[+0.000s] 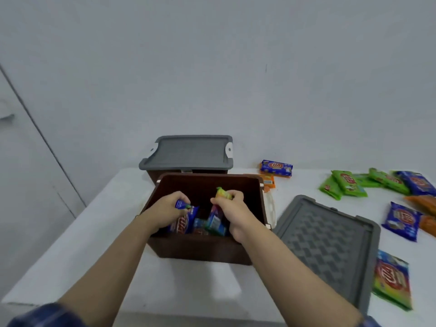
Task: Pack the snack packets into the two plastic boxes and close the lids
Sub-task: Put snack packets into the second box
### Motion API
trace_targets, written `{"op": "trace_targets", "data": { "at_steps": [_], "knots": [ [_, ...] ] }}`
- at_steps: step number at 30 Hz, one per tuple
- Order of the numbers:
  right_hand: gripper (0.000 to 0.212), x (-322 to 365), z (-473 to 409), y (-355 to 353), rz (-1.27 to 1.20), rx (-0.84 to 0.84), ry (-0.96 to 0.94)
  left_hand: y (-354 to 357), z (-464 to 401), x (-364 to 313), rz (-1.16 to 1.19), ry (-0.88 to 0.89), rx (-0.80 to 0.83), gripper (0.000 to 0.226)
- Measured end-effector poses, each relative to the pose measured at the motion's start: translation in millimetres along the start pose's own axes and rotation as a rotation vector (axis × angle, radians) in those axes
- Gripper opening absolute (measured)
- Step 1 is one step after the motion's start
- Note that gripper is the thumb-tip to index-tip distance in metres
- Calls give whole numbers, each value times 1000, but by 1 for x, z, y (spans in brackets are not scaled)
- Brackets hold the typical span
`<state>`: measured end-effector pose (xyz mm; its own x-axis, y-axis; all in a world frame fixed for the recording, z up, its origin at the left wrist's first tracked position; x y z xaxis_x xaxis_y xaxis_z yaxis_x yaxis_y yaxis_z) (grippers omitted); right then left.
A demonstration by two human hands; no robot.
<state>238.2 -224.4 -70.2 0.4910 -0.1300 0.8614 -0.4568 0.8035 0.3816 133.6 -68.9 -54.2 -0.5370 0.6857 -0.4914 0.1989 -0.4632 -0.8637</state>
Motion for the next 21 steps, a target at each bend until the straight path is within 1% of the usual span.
{"op": "trace_targets", "data": {
  "at_steps": [3, 6, 10, 11, 12, 14, 16, 18, 19, 21],
  "knots": [
    [47, 1, 5, -2, -45, 17, 63, 6, 4, 8, 42, -55, 47, 16],
    [45, -9, 14, -4, 6, 11, 69, 12, 13, 10, -16, -44, 17, 17],
    [30, -28, 24, 1, 86, -2, 49, 23, 36, 10, 34, 31, -142, 22],
    [31, -33, 25, 5, 107, -8, 43, 25, 42, 10, 30, 40, -180, 24],
    [33, -37, 26, 9, 140, -15, 33, 28, 48, 10, -11, 39, -214, 28],
    [39, -45, 29, 15, 213, -24, 5, 35, 60, 10, -195, 30, -279, 44],
    [45, -53, 32, 19, 280, -26, -37, 40, 71, 10, -321, 79, -377, 54],
    [53, -56, 35, 17, 383, -47, -100, 41, 79, 9, -354, 142, -480, 52],
    [57, -57, 37, 17, 425, -52, -119, 41, 81, 10, -344, 150, -497, 49],
    [64, -59, 41, 18, 412, -31, -133, 43, 82, 13, -296, 129, -450, 47]
  ]
}}
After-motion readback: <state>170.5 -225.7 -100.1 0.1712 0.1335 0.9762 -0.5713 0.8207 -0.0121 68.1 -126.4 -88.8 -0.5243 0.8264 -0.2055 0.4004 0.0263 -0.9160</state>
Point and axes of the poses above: each hand's wrist, its own z-axis away from the middle knuckle, its own y-axis out of the palm, x = y × z, the point moved 2 cm from there along -z, towards the middle knuckle, and after that the axes turned 15 degrees about -z, right-handed, at the moved point
